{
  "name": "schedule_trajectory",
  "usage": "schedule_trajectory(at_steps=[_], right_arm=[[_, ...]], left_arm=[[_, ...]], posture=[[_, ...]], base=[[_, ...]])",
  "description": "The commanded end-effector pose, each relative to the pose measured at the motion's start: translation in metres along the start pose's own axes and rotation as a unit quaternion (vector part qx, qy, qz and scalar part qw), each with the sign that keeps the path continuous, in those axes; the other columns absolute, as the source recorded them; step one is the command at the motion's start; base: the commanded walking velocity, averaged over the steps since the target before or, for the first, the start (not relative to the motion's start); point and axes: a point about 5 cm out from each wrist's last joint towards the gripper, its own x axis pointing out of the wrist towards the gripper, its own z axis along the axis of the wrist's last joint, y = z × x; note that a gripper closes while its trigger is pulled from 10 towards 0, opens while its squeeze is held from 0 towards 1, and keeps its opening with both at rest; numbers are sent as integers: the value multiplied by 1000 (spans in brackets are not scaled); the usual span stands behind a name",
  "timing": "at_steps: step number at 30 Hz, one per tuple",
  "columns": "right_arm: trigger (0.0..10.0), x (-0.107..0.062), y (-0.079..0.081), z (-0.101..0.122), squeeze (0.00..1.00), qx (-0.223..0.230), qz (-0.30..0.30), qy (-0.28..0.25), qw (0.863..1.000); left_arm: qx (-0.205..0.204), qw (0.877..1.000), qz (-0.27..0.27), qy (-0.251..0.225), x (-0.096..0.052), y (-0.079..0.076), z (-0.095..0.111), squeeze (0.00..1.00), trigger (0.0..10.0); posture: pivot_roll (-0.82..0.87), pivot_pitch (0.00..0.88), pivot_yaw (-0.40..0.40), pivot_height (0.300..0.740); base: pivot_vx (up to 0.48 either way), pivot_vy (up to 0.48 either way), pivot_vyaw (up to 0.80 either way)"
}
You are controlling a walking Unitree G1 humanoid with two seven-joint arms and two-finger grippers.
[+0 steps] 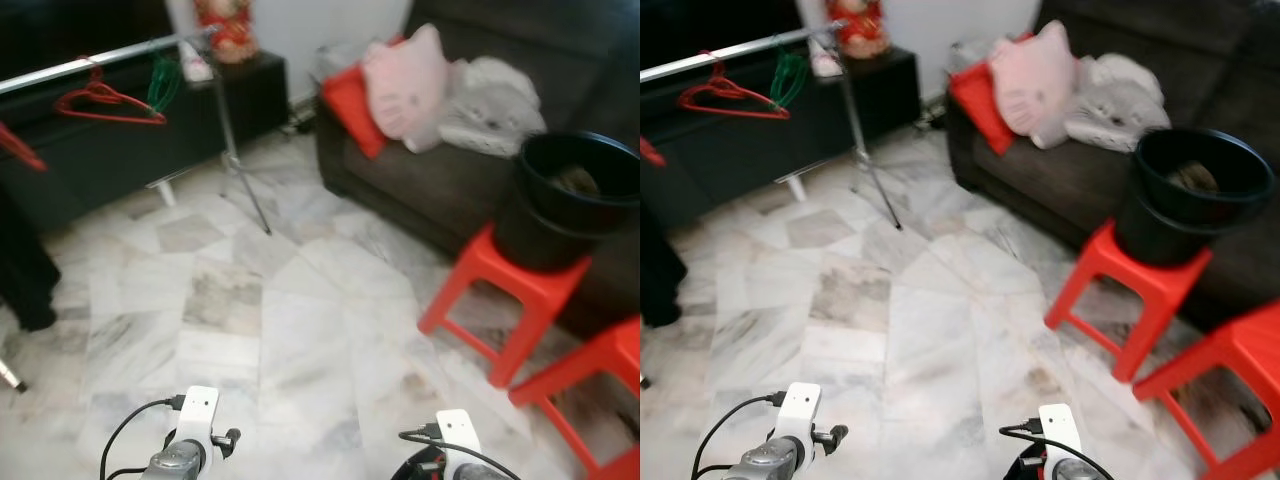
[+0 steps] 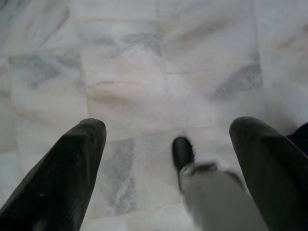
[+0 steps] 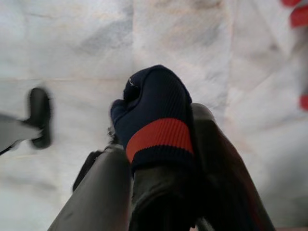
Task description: Hang hanger
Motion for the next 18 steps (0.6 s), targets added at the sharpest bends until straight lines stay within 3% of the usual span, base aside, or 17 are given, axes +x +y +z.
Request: schedule_trajectory(at_steps=[1, 12, 18], right_arm=[[10000, 0, 5, 9, 0, 2, 4, -15, 1000], [10000, 0, -2, 13, 0, 13, -25, -26, 999], [10000, -2, -18, 21, 0, 44, -79, -47, 995]], left_arm=[[-2, 1000, 5, 13, -1, 4, -7, 0, 10000], [0, 1000, 5, 12, -1, 5, -5, 0, 10000], [0, 1000, 6, 12, -1, 5, -4, 0, 10000]], posture=[[-30, 0, -39, 740], [-32, 0, -39, 740], [-29, 0, -38, 740]], base=[[0, 0, 800], [0, 0, 800], [0, 0, 800]])
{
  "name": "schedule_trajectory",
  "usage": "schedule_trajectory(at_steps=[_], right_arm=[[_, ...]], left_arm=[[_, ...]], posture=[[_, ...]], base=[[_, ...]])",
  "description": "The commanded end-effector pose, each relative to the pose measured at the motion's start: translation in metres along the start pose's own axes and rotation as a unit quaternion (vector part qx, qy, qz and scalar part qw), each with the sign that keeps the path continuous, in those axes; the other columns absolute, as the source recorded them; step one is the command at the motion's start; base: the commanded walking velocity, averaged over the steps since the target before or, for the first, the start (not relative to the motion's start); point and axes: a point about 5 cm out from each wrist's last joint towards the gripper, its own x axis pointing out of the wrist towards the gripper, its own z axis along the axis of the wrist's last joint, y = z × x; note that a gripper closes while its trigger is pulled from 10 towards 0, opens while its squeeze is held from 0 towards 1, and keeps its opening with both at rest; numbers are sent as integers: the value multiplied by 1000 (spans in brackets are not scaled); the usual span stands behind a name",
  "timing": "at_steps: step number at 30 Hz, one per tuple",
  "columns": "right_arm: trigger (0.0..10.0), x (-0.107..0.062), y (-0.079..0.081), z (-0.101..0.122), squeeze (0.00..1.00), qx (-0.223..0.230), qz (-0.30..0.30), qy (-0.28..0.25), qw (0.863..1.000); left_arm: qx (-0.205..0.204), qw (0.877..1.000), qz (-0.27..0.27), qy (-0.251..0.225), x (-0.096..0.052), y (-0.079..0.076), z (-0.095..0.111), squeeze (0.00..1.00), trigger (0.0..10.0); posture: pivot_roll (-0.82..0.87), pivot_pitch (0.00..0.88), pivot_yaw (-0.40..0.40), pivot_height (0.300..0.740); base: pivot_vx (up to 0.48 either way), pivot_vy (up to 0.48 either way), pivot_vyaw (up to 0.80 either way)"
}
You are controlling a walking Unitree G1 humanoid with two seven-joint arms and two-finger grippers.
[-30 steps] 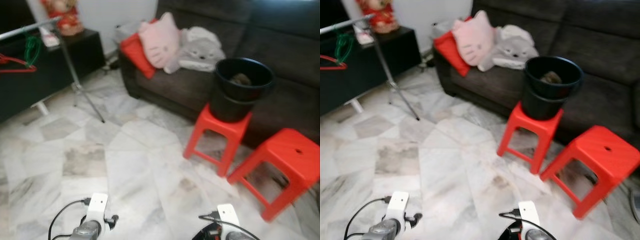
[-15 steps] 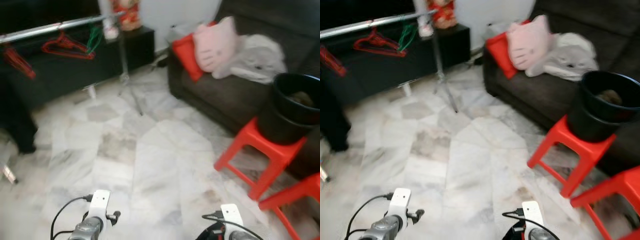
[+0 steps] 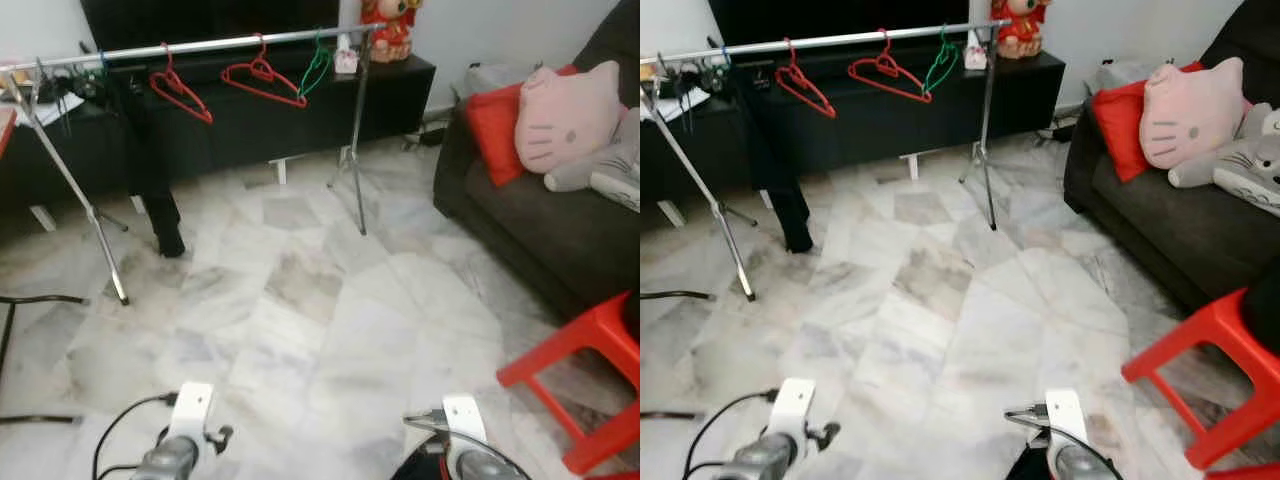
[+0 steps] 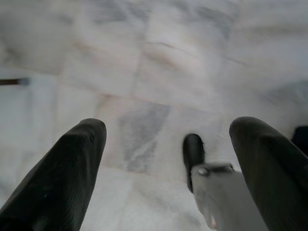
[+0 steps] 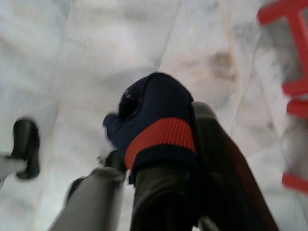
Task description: Hang hanger
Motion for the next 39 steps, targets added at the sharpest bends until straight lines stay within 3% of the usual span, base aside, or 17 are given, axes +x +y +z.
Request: schedule_trajectory(at_steps=[1, 5, 6, 9, 16, 17, 19, 20, 23, 24, 26, 27, 28, 31, 36, 39], right_arm=[[10000, 0, -22, 9, 0, 33, -57, -23, 998], [10000, -2, -51, 24, 0, 105, -139, -61, 983], [10000, -2, -51, 24, 0, 105, -139, -61, 983], [10000, -8, -68, 49, 0, 132, -183, -134, 965], [10000, -16, -72, 78, 0, 81, -214, -215, 949], [10000, -18, -78, 77, 0, 113, -219, -225, 943], [10000, -20, -82, 82, 0, 54, -237, -243, 939], [10000, -22, -80, 85, 0, 42, -234, -259, 936], [10000, -27, -78, 94, 0, 71, -219, -300, 926], [10000, -33, -73, 106, 0, 87, -200, -346, 912], [10000, -38, -70, 113, 0, 95, -187, -374, 903], [10000, -45, -66, 121, 0, 81, -181, -407, 892], [10000, -45, -66, 121, 0, 81, -181, -407, 892], [10000, -71, -56, 139, 0, 84, -148, -478, 862], [10000, -89, -46, 141, 0, 85, -115, -507, 850], [10000, -99, -37, 139, 0, 82, -89, -512, 850]], left_arm=[[-3, 1000, -6, 5, 0, -5, -2, 0, 10000], [-1, 1000, -7, 5, 0, -5, -1, 0, 10000], [-1, 1000, -7, 5, 0, -5, -1, 0, 10000], [1, 1000, -8, 4, 1, -6, 0, 0, 10000], [2, 1000, -9, 3, 1, -6, 0, 0, 10000], [3, 1000, -9, 3, 1, -6, 1, 0, 10000], [3, 1000, -9, 3, 1, -6, 1, 0, 10000], [5, 1000, -10, 3, 1, -5, 1, 0, 10000], [9, 1000, -12, 4, 1, -5, 1, 0, 10000], [8, 1000, -11, 3, 1, -5, 2, 0, 10000], [7, 1000, -10, 2, 1, -5, 2, 0, 10000], [5, 1000, -9, 0, 1, -5, 2, 0, 10000], [5, 1000, -9, 0, 1, -5, 2, 0, 10000], [3, 1000, -9, 0, 1, -5, 2, 0, 10000], [-2, 1000, -10, -4, 1, -6, 2, 0, 10000], [-6, 1000, -11, -10, 1, -6, 3, 0, 10000]], posture=[[-29, 0, -38, 740], [-36, 0, -32, 740], [-36, 0, -32, 740], [-46, 0, -29, 740], [-51, 0, -27, 740], [-56, 0, -25, 740], [-64, 0, -20, 740], [-79, 0, -15, 740], [-79, 0, -15, 740], [-86, 0, -14, 740], [-86, 0, -14, 740], [-94, 0, -17, 740], [-94, 0, -17, 740], [-105, 0, -23, 740], [-104, 0, -25, 740], [-95, 0, -26, 740]], base=[[0, 0, 800], [0, 0, 739], [0, 0, 556], [0, 0, 165], [0, 0, 0], [0, 0, 0], [0, 0, 0], [0, 0, 0], [0, 0, 0], [0, 0, 0], [0, 0, 0], [0, 0, 0], [0, 0, 0], [0, 0, 0], [0, 0, 0], [0, 0, 0]])
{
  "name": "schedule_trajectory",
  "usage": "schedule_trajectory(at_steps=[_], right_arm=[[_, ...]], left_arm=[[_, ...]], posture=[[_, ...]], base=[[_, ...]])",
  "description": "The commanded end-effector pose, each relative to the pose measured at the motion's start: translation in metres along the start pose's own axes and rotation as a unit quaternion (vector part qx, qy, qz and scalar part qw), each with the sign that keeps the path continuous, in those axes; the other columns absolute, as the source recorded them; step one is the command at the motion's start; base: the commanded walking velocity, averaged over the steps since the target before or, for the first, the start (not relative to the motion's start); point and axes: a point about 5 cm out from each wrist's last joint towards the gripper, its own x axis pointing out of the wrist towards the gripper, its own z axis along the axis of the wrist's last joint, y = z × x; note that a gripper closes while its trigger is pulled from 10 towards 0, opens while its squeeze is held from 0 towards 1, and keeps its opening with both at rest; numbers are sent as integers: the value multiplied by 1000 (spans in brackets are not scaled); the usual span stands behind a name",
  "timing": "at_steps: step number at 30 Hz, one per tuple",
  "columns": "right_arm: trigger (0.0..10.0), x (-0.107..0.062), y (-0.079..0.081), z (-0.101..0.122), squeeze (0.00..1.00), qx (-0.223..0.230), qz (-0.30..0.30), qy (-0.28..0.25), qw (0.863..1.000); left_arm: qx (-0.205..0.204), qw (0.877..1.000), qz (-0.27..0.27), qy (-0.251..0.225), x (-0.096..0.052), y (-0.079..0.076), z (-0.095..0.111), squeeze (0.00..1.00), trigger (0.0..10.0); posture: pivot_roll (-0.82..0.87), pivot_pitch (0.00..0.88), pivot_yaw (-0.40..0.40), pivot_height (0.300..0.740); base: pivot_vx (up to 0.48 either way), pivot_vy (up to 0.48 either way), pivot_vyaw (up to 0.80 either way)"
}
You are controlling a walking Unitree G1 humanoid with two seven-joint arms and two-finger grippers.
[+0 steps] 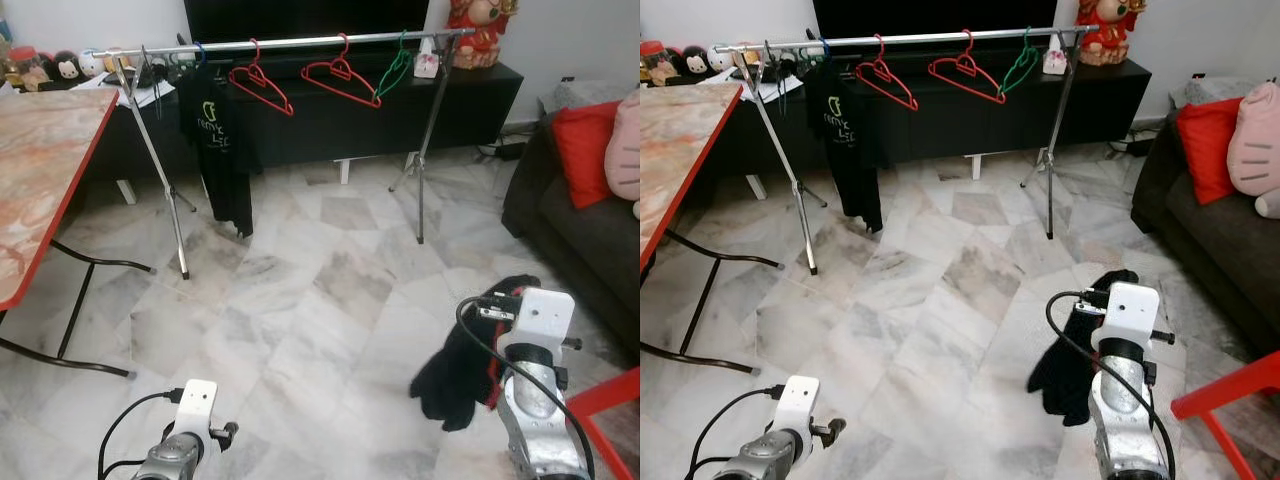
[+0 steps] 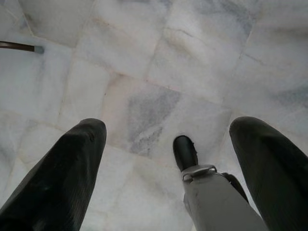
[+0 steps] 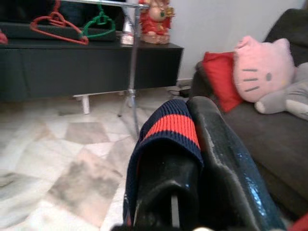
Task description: Hang hanger
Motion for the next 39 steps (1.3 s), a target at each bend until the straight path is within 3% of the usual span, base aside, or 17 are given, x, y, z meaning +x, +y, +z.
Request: schedule_trajectory(at_steps=[1, 6, 15, 39], right_arm=[[10000, -1, 4, 11, 0, 10, 13, -14, 1000], [10000, -6, 9, 15, 0, 18, 19, 3, 1000], [10000, 3, 12, 27, 0, 16, 31, 4, 999], [10000, 1, 22, 33, 0, 21, 51, 11, 998]], left_arm=[[-5, 1000, -3, -7, 0, 1, 0, 0, 10000], [-6, 1000, -14, -14, 0, 1, 2, 0, 10000], [-4, 1000, -15, -3, 0, 1, 0, 0, 10000], [-1, 1000, -17, 6, -2, 3, -7, 0, 10000]], posture=[[-96, 0, -25, 740], [-82, 0, -24, 740], [-76, 0, -24, 740], [-69, 0, -20, 740]], base=[[0, 0, 0], [0, 0, 0], [32, 0, 0], [319, 0, 0]])
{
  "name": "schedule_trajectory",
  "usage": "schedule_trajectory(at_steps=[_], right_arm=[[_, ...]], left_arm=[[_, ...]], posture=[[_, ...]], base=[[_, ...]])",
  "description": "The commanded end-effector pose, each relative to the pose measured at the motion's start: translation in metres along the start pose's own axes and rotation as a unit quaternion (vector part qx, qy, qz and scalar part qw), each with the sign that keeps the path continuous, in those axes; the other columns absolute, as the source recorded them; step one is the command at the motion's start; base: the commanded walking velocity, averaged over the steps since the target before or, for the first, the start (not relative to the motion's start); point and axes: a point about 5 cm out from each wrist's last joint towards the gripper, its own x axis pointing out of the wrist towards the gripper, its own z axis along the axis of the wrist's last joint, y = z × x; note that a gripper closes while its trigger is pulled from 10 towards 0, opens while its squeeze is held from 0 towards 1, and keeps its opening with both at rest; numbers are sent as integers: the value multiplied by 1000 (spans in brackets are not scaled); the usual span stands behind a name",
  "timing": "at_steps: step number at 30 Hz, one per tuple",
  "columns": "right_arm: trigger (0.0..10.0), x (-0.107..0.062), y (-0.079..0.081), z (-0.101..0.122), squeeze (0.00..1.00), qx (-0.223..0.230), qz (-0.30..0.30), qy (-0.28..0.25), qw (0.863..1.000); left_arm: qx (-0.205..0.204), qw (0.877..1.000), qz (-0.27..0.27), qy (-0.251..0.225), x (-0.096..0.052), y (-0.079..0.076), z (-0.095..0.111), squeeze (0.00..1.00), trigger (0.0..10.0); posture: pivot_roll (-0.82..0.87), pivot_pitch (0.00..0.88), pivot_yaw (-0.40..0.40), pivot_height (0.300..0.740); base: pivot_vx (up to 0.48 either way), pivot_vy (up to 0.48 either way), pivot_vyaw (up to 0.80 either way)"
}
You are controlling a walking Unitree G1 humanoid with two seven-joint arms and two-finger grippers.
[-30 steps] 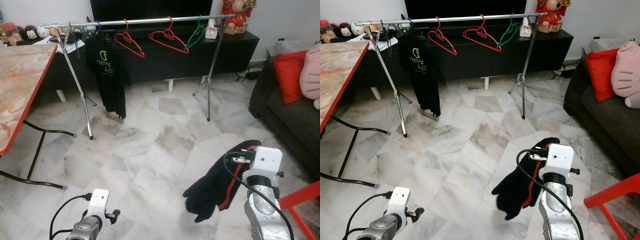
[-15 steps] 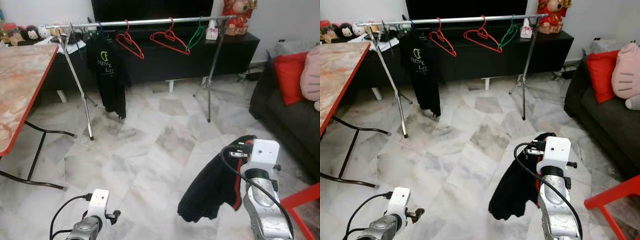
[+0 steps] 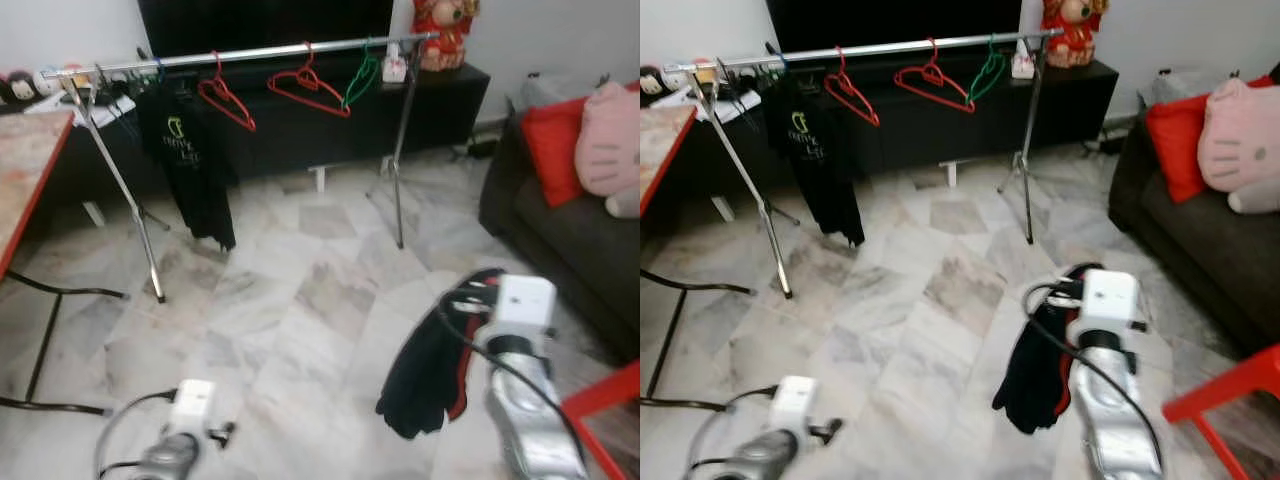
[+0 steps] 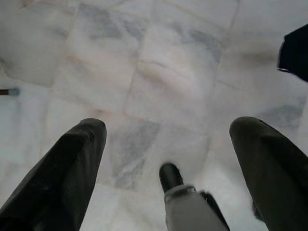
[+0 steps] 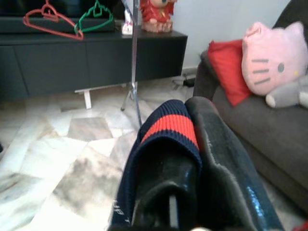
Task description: Hang hanger
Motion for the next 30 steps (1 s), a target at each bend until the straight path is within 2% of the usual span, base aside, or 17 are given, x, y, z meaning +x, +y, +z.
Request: schedule_trajectory(at_steps=[1, 15, 23, 30], right_arm=[[10000, 2, 12, 14, 0, 12, 16, -26, 999], [10000, 4, 14, 16, 0, -1, 26, -24, 999], [10000, 5, 16, 16, 0, -1, 31, -21, 999], [10000, 6, 13, 16, 0, 5, 25, -20, 999]], left_arm=[[2, 1000, 18, 11, -3, 15, -5, 0, 10000], [5, 1000, 13, 12, -3, 15, -3, 0, 10000], [3, 1000, 12, 11, -2, 14, -2, 0, 10000], [2, 1000, 11, 11, -2, 14, -2, 0, 10000]], posture=[[-67, 0, -21, 740], [-62, 0, -27, 740], [-62, 0, -30, 740], [-63, 0, -31, 740]], base=[[341, 0, 0], [340, 0, 0], [339, 0, 628], [339, 0, 0]])
